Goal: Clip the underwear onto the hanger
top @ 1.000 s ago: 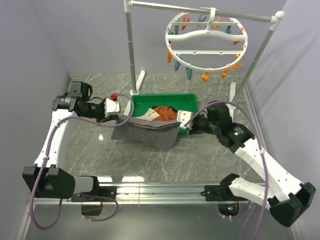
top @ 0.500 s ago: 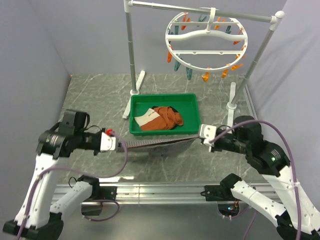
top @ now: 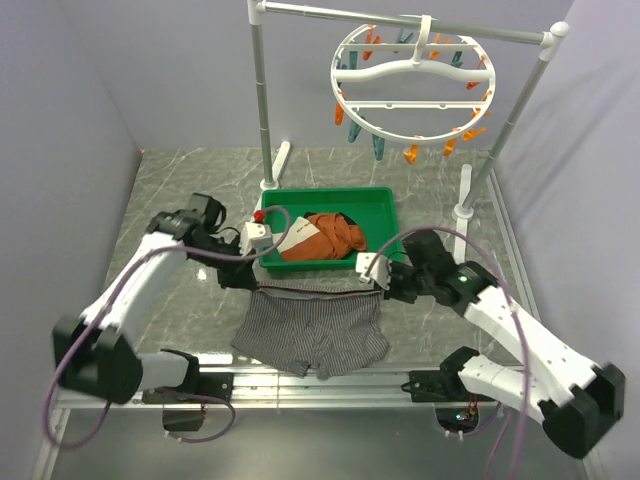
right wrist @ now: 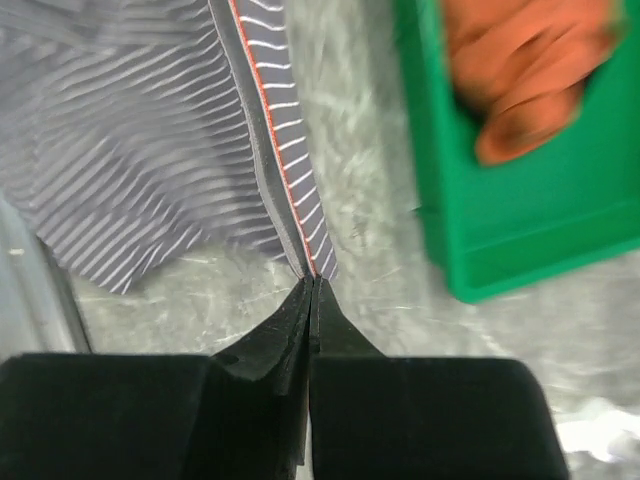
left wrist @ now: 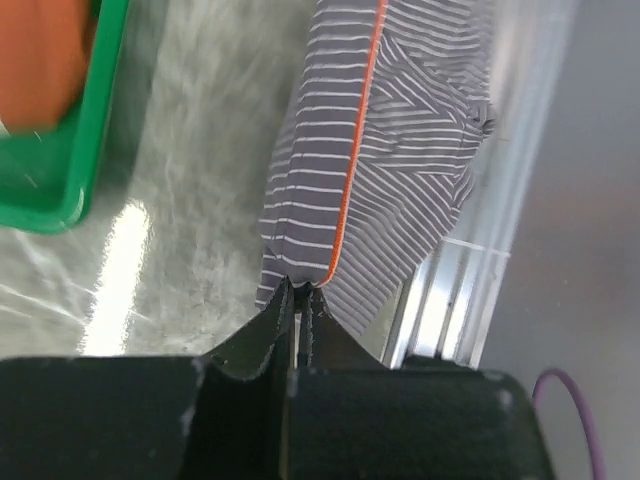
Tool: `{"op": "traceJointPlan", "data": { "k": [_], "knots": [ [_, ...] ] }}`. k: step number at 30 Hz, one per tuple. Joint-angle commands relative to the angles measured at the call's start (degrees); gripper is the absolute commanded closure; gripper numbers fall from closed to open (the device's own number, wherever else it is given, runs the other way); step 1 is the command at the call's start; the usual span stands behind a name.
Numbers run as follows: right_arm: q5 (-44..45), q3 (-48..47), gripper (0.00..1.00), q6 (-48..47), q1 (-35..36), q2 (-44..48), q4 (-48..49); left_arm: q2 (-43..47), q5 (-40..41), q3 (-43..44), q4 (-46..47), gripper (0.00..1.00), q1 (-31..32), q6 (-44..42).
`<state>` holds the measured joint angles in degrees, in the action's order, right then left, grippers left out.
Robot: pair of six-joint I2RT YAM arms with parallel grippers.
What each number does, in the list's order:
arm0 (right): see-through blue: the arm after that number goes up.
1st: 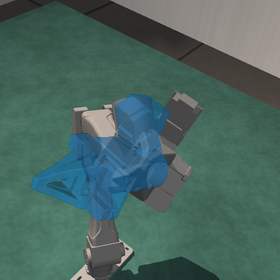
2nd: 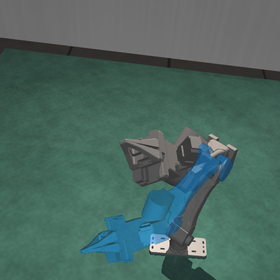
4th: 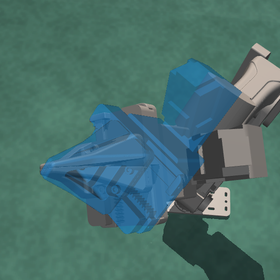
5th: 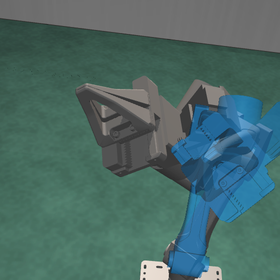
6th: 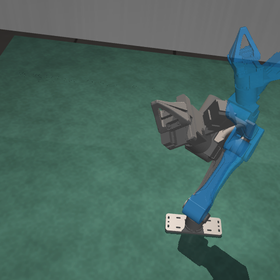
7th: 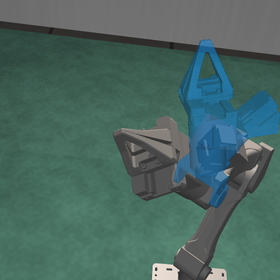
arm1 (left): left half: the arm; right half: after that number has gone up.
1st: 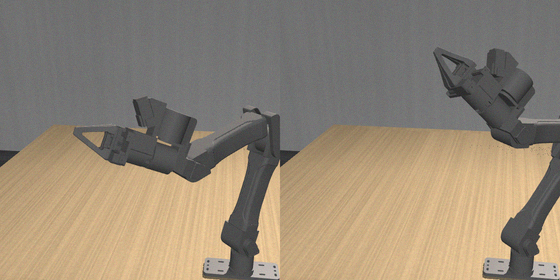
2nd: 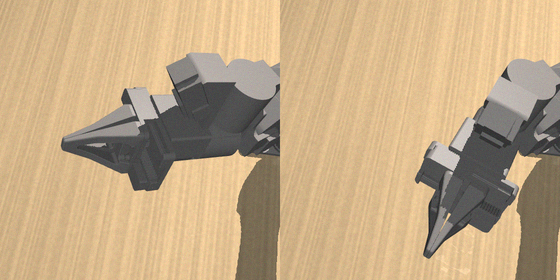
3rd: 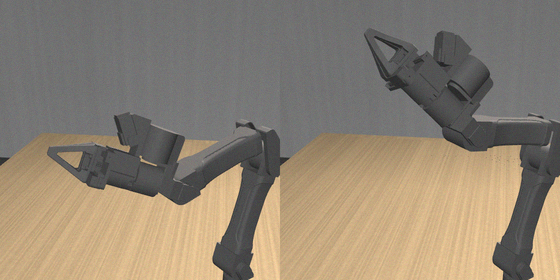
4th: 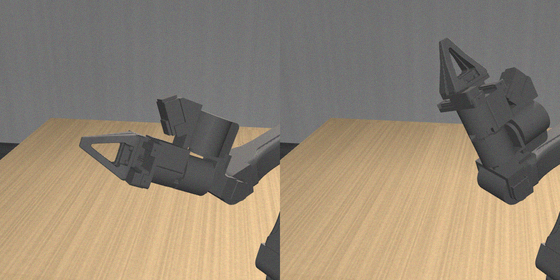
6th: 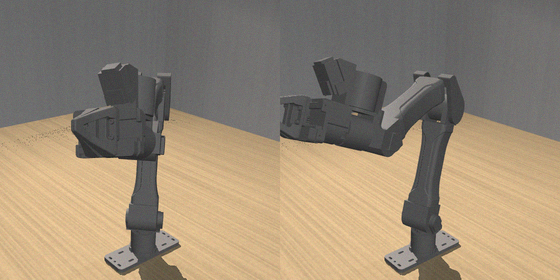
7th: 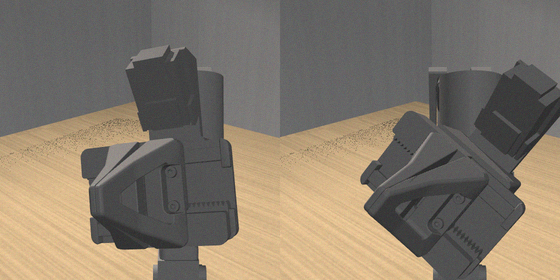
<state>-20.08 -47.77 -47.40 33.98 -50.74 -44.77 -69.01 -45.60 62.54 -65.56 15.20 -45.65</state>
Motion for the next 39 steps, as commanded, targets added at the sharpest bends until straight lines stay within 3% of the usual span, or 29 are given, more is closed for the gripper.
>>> {"op": "traceJointPlan", "data": {
  "k": [1, 5, 13, 16, 17, 18, 19, 23, 27, 32, 35, 39],
  "knots": [
    [4.4, 2.6, 1.0, -1.0, -0.3, -6.2, 11.1, -6.4, 3.5, -1.9, 8.7, 1.0, -0.1, 8.1],
    [6.4, 1.8, 1.0, 0.5, -1.1, -14.4, 17.7, -12.1, 6.5, -3.6, 19.7, 1.0, 0.0, 13.1],
    [8.4, -4.4, 1.0, 2.8, -3.3, -27.6, 19.7, -23.6, 7.6, -2.2, 24.2, 1.0, -0.8, 17.3],
    [9.2, -5.9, 0.99, 3.9, -3.3, -29.8, 18.1, -23.6, 7.4, -2.0, 25.1, 0.87, -1.8, 18.1],
    [9.4, -6.0, 0.9, 4.3, -3.3, -29.9, 17.9, -23.4, 7.4, -1.8, 25.0, 0.77, -2.2, 18.1],
    [9.9, -5.8, 0.85, 4.6, -3.5, -29.5, 18.0, -23.2, 6.9, -1.5, 24.6, 0.73, -3.1, 17.8],
    [10.6, -5.5, 0.73, 4.9, -3.5, -29.2, 18.1, -22.3, 6.8, -1.2, 23.8, 0.67, -3.6, 17.4],
    [10.6, -5.3, 0.53, 7.4, -3.9, -27.0, 17.6, -18.6, 6.1, 0.1, 22.4, 0.48, -7.0, 16.1],
    [10.1, -5.9, 0.48, 9.2, -4.0, -22.3, 15.7, -13.3, 5.5, 0.6, 19.2, 0.33, -9.7, 13.4],
    [7.6, -6.9, 0.38, 14.1, -4.7, -12.0, 13.1, -4.8, 1.9, -1.2, 18.4, 0.23, -12.5, 11.0],
    [6.2, -6.8, 0.31, 18.4, -4.9, -4.6, 13.0, 1.6, -1.9, -2.3, 21.3, 0.19, -13.0, 12.1],
    [6.4, -6.1, 0.23, 24.0, -4.8, 4.0, 14.7, 9.9, -7.5, -4.0, 33.4, 0.12, -12.8, 18.3]
  ]
}}
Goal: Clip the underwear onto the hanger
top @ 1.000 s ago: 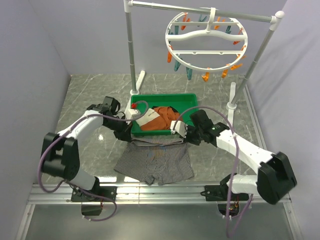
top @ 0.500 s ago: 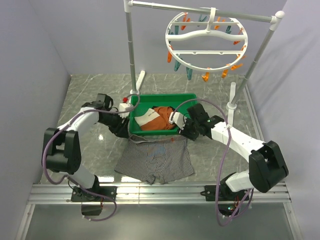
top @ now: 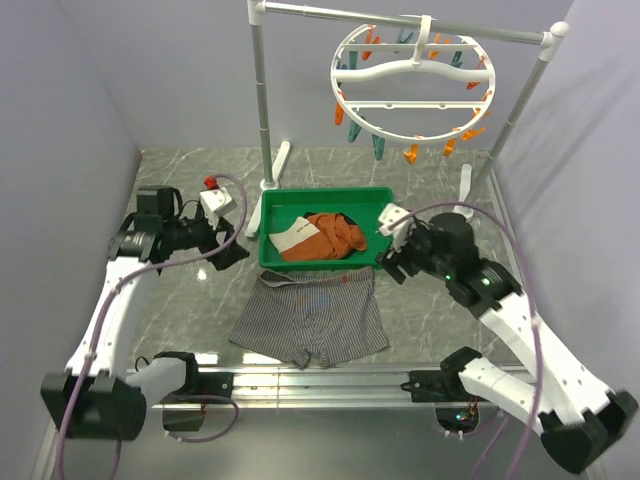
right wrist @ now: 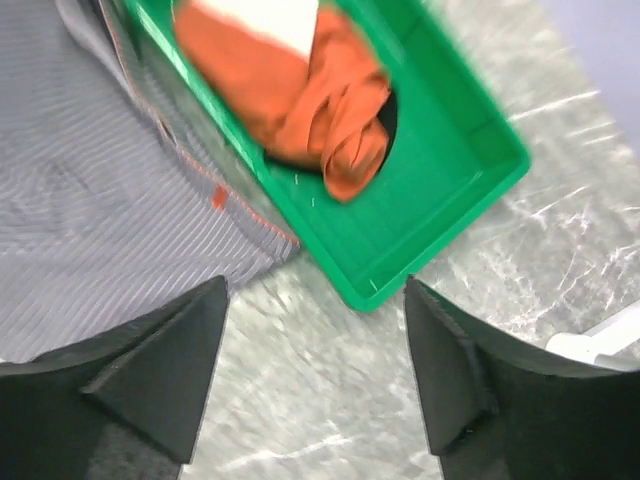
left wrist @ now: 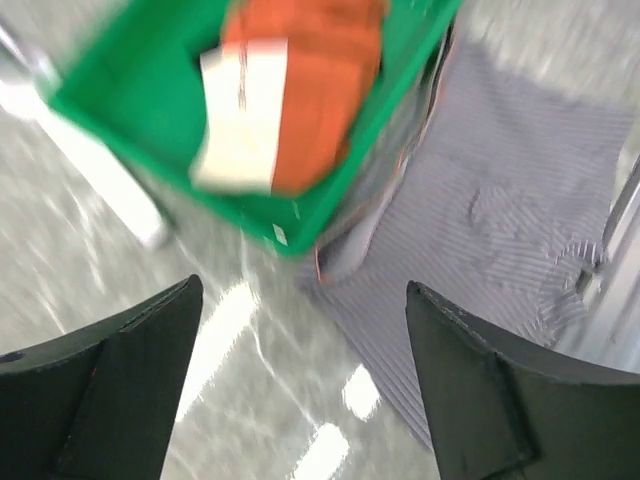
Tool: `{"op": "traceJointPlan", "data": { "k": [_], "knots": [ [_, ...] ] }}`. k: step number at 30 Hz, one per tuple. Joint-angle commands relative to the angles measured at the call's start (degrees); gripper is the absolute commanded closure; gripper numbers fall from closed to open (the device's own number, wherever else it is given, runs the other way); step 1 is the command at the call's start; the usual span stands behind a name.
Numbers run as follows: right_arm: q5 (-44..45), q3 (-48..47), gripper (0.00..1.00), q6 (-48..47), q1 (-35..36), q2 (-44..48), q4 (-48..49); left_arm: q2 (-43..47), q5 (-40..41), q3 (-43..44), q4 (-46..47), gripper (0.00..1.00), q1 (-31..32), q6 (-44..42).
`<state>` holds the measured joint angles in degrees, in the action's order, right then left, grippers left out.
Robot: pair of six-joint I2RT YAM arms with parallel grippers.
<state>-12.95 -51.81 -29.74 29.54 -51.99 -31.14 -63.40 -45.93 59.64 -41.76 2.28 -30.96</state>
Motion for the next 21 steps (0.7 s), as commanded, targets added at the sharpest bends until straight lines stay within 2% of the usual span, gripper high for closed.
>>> {"op": "traceJointPlan", "data": {
  "k": [1, 5, 7, 11, 14, 17, 21],
  "knots": [
    [-0.3, -2.4, 0.21, 9.2, -0.4, 6.4, 1.2, 5.5, -7.8, -1.4, 12.7, 0.12, 0.3, 8.0],
    [-0.4, -5.3, 0.2, 17.4, -0.4, 11.6, 0.9, 8.8, -6.5, -2.7, 31.4, 0.12, 2.8, 21.2],
    [0.6, -6.5, 0.2, 21.7, -0.4, 13.1, 1.9, 9.0, -2.3, -2.9, 39.4, 0.12, 7.0, 25.5],
    [3.6, -9.8, 0.2, 25.7, -0.4, 13.8, 3.1, 5.2, 5.3, 0.9, 48.6, 0.14, 16.8, 26.6],
    [5.4, -15.4, 0.2, 28.8, -2.4, 11.6, 2.7, -0.6, 9.0, 5.7, 54.4, 0.17, 19.8, 29.5],
    [6.8, -17.8, 0.2, 33.3, -6.6, 10.0, 3.4, -5.6, 10.4, 8.1, 60.9, 0.2, 22.5, 32.7],
    [9.1, -20.5, 0.2, 37.2, -8.9, 7.9, 3.9, -11.9, 11.1, 11.5, 65.6, 0.23, 26.2, 36.2]
  ]
}}
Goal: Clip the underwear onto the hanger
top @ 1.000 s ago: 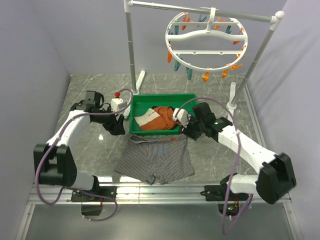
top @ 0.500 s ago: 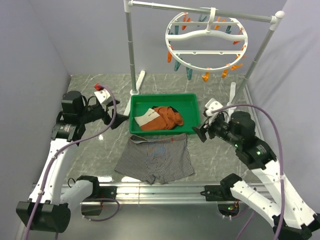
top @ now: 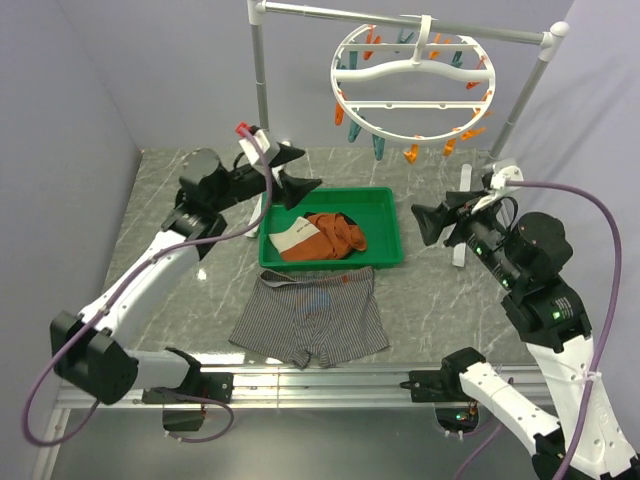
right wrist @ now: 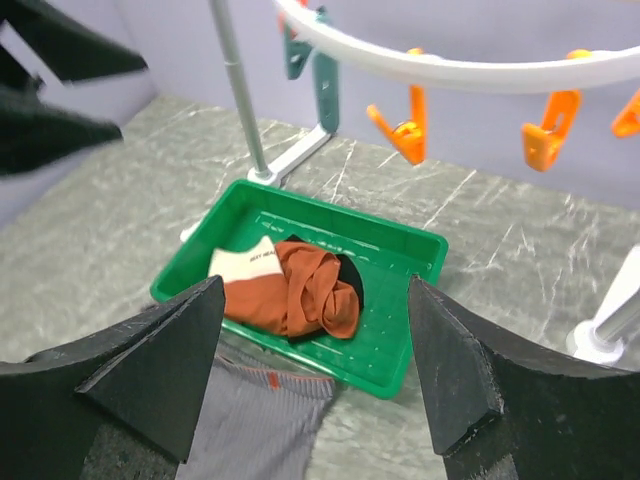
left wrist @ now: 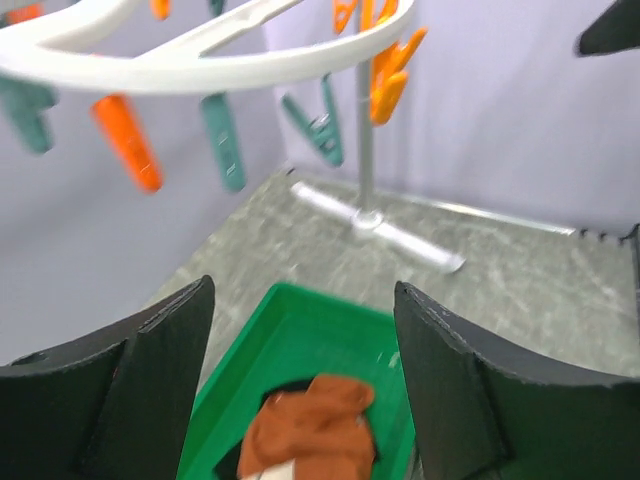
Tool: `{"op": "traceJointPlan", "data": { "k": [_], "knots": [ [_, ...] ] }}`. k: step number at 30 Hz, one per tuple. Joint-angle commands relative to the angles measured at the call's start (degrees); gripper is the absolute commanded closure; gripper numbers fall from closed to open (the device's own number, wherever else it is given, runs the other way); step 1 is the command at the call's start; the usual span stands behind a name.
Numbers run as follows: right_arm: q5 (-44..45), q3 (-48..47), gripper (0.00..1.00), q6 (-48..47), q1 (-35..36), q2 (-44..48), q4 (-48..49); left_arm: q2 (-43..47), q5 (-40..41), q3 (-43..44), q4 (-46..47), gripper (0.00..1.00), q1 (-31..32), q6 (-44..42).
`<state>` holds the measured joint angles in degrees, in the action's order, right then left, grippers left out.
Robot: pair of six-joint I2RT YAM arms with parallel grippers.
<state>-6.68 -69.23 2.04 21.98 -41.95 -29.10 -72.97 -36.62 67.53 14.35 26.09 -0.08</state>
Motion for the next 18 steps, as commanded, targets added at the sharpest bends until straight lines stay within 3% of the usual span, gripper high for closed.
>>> {"op": "traceJointPlan", "data": {
  "k": [1, 8, 18],
  "knots": [
    [2.0, -4.0, 0.2, 6.3, -1.6, -3.5, 1.8, -3.2, 1.3, 3.9, 10.6, 0.23, 2.9, 6.1],
    [3.4, -9.1, 0.21, 8.9, -4.2, -7.8, 1.2, -10.4, 4.3, 3.2, 21.7, 0.23, 7.0, 16.8],
    [1.2, -8.4, 0.28, 5.4, -6.6, -9.9, 5.0, -15.4, 5.8, 1.2, 31.1, 0.28, 11.3, 17.9]
  ]
}}
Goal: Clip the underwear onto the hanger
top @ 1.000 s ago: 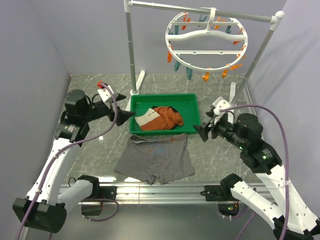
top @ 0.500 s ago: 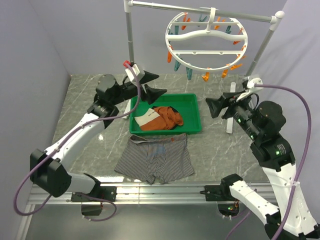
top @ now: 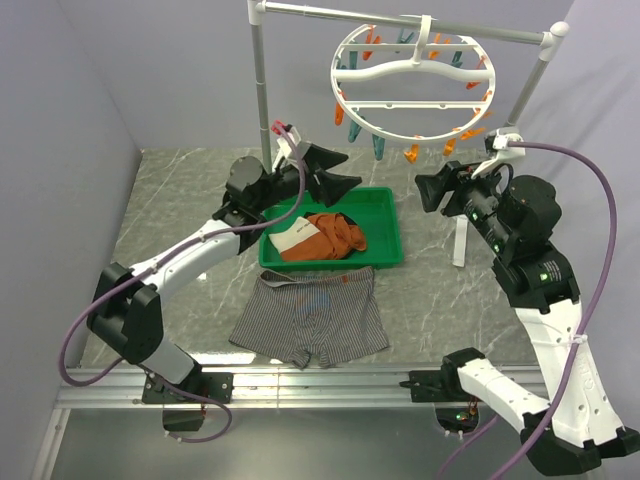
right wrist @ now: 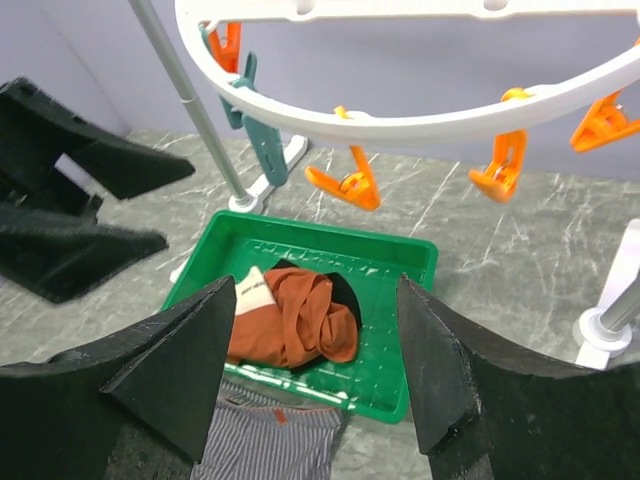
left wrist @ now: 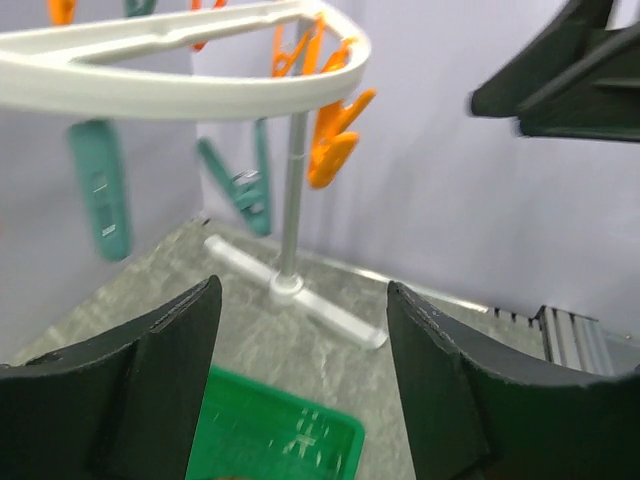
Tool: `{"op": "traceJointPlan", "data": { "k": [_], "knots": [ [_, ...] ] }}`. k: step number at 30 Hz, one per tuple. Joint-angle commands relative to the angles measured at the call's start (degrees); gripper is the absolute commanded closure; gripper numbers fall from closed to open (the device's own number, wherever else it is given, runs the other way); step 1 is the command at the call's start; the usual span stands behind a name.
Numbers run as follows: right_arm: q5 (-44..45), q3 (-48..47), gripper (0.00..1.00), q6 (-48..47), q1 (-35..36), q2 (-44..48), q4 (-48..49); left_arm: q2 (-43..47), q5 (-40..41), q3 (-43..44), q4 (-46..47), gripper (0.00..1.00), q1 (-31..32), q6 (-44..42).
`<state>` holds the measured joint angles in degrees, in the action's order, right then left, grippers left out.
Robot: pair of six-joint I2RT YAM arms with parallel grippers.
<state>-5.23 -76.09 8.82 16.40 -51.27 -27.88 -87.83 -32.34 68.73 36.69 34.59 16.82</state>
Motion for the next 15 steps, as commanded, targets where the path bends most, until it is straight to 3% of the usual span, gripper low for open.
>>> {"op": "traceJointPlan", "data": {
  "k": [1, 8, 15],
  "knots": [
    [-0.3, -2.1, 0.28, -1.7, -1.4, -1.2, 3.6, -0.9, 2.4, -0.4, 9.6, 0.28, 3.7, 0.8],
    [-2.3, -5.9, 0.31, -1.9, -3.2, -3.4, 1.7, -7.3, 11.4, -1.4, 20.1, 0.23, 12.2, -3.6],
    [-6.3, -5.0, 0.31, -0.1, -4.6, -3.8, 1.6, -15.8, 18.7, 4.7, 27.6, 0.17, 14.8, -5.1]
  ]
}}
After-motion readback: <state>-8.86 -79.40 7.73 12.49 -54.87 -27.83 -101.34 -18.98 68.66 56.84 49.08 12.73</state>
